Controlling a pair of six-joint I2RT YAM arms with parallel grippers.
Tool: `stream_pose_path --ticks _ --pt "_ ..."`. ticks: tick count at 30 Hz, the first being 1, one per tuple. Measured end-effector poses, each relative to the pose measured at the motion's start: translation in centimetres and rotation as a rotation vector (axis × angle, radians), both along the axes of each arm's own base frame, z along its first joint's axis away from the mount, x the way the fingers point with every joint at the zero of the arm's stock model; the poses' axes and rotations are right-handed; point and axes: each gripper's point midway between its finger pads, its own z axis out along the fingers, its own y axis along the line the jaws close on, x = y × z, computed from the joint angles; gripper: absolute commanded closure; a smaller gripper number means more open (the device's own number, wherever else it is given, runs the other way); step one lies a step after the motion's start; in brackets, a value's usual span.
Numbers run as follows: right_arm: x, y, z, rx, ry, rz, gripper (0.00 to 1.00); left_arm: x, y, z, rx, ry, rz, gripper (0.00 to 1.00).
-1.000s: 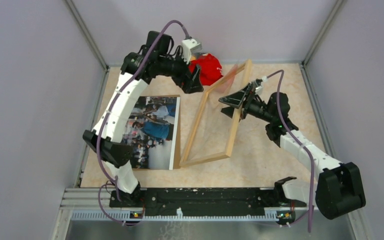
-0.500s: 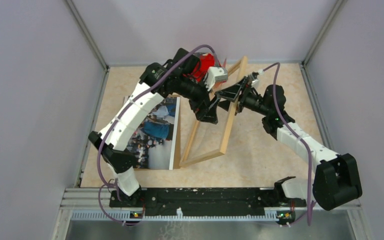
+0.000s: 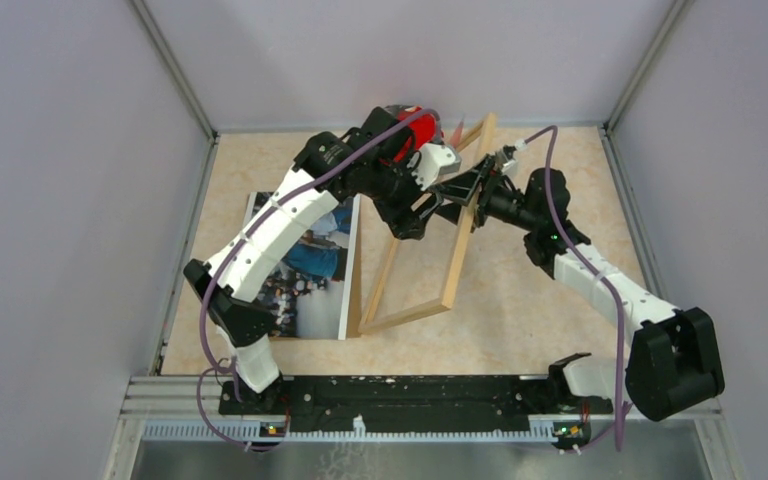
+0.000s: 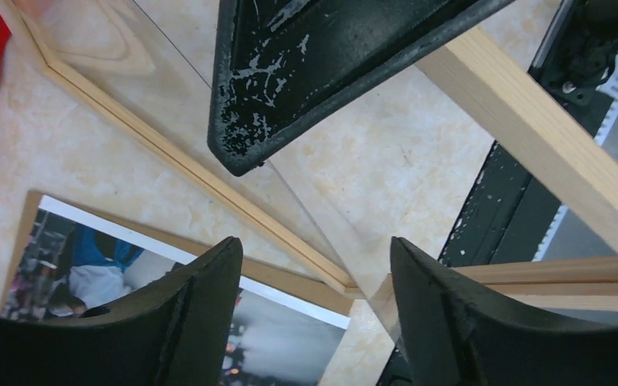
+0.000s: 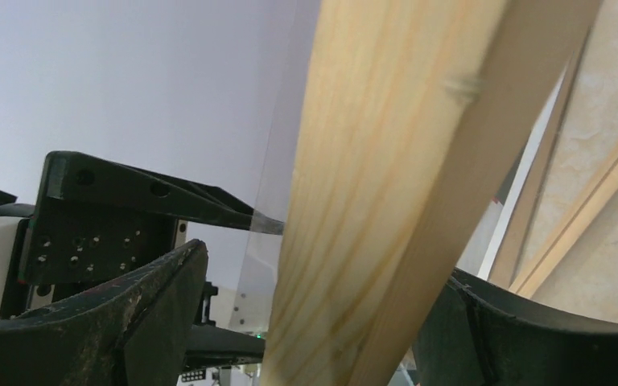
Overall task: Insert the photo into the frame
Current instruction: Place the photo frame at the center of the board.
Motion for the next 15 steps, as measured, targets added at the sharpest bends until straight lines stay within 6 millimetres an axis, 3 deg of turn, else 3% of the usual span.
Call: stream_pose_path --ticks 4,8,15 --pt "0.0 -0.3 -0.8 -0.046 0.011 -0.003 0.15 0.1 0.2 -0.5 0.017 -0.005 -0.005 0.61" --pt "-0.3 -1.7 -1.9 -0.112 0.023 -0.021 0.15 -0.2 0.6 -2.5 0.066 0.035 -0.002 0.93" --pt "-2.3 -5.6 -3.6 -0.241 0.025 -0.061 0.14 1.2 1.4 -3.5 0.119 0.000 0.077 1.00"
